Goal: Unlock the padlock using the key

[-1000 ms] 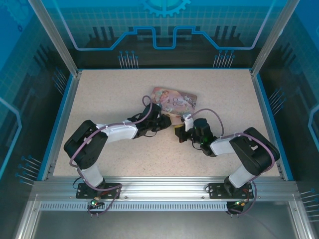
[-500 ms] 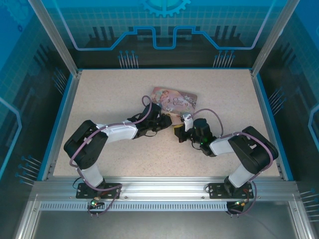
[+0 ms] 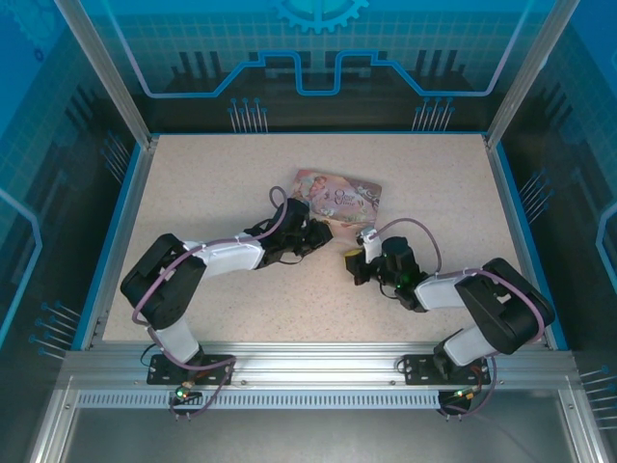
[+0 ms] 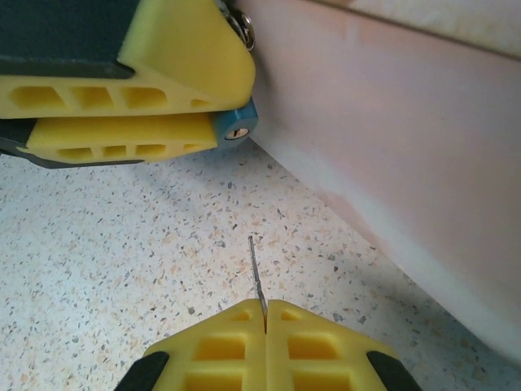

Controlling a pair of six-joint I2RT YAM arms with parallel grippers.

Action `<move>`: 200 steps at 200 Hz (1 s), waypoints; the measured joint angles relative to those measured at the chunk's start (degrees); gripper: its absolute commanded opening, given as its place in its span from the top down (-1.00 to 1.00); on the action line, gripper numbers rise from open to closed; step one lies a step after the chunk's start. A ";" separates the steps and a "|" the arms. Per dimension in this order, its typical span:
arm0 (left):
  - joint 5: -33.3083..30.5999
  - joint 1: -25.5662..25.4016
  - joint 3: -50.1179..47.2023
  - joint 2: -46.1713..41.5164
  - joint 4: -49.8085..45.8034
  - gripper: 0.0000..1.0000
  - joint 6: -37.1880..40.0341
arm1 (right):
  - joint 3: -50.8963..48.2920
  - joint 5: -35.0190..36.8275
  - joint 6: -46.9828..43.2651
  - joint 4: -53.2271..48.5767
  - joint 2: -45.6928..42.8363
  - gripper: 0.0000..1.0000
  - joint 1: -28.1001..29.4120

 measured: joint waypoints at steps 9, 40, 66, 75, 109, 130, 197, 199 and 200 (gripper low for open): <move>0.17 0.04 -0.22 -0.20 0.15 0.77 -0.48 | 0.00 -0.02 0.00 0.09 0.00 1.00 0.00; 0.57 0.07 -1.07 -0.72 0.85 0.78 -1.95 | 0.22 -0.46 0.04 0.26 0.02 1.00 0.00; 0.59 0.07 -1.55 -0.92 1.05 0.78 -2.25 | 1.46 -1.27 0.11 0.87 0.74 1.00 -0.02; 0.59 0.07 -1.75 -0.94 1.14 0.78 -2.36 | 1.97 -1.44 0.11 1.09 0.94 1.00 -0.02; 0.61 0.07 -1.90 -0.98 1.31 0.78 -2.95 | 3.56 -1.86 0.11 1.46 1.60 1.00 -0.02; 0.72 0.07 -1.99 -0.98 1.75 0.78 -3.37 | 4.33 -2.10 0.11 1.53 2.51 1.00 -0.02; 1.01 0.17 -2.51 -0.98 2.58 0.79 -3.50 | 5.18 -2.36 0.68 2.10 5.95 1.00 0.15; 1.01 0.17 -2.54 -0.98 2.58 0.78 -3.50 | 5.18 -2.36 0.70 2.14 5.92 1.00 0.15; 1.01 0.17 -2.54 -0.98 2.58 0.78 -3.48 | 5.18 -2.36 0.70 2.19 5.92 1.00 0.15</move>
